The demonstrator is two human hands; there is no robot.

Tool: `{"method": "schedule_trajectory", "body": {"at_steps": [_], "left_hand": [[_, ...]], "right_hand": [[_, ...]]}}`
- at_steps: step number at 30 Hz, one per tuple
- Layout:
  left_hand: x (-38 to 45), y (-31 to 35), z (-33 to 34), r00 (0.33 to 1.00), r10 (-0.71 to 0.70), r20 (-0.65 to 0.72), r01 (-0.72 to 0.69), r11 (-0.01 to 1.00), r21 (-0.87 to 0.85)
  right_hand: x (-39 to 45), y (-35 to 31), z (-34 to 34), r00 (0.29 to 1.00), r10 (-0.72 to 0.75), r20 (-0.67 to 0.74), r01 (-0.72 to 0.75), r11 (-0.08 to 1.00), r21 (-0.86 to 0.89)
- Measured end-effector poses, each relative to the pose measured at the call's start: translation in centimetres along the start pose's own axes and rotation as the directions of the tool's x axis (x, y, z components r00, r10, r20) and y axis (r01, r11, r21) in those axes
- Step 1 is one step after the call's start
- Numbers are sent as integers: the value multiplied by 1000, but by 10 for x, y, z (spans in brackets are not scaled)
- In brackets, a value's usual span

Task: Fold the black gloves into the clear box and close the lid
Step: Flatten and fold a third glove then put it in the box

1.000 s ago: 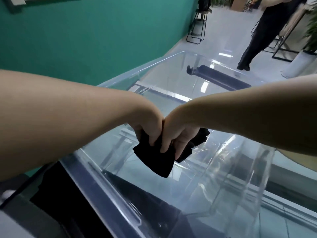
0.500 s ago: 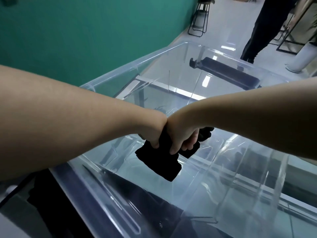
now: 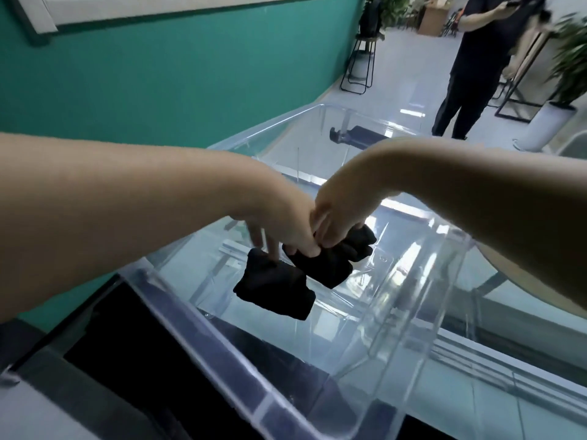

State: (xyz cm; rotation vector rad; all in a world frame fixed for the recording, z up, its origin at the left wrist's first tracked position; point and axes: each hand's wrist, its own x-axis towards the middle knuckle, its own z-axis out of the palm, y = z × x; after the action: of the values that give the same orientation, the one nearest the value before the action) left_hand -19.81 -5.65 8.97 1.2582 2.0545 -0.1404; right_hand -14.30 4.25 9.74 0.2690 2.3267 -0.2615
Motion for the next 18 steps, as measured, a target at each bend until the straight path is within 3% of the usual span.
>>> {"method": "schedule_trajectory", "body": {"at_steps": [4, 8, 10, 14, 16, 18], "left_hand": [[-21, 27, 4, 964, 107, -244, -112, 994, -6], [-42, 44, 12, 886, 119, -449, -158, 986, -49], [-52, 51, 16, 862, 104, -496, -184, 976, -114], [-69, 74, 29, 847, 150, -510, -270, 947, -171], [-77, 86, 38, 827, 170, -536, -259, 961, -93], [-82, 97, 49, 791, 196, -579, -230, 973, 14]], "right_hand": [[-48, 11, 7, 905, -57, -421, 37, 998, -56], [-77, 26, 32, 743, -27, -669, 90, 994, 59], [-84, 33, 49, 622, -21, -783, 148, 985, 91], [-86, 51, 87, 272, 5, -962, 366, 924, 108], [-83, 57, 107, 165, -26, -986, 424, 904, 47], [-77, 60, 126, 72, -74, -995, 384, 922, -41]]}}
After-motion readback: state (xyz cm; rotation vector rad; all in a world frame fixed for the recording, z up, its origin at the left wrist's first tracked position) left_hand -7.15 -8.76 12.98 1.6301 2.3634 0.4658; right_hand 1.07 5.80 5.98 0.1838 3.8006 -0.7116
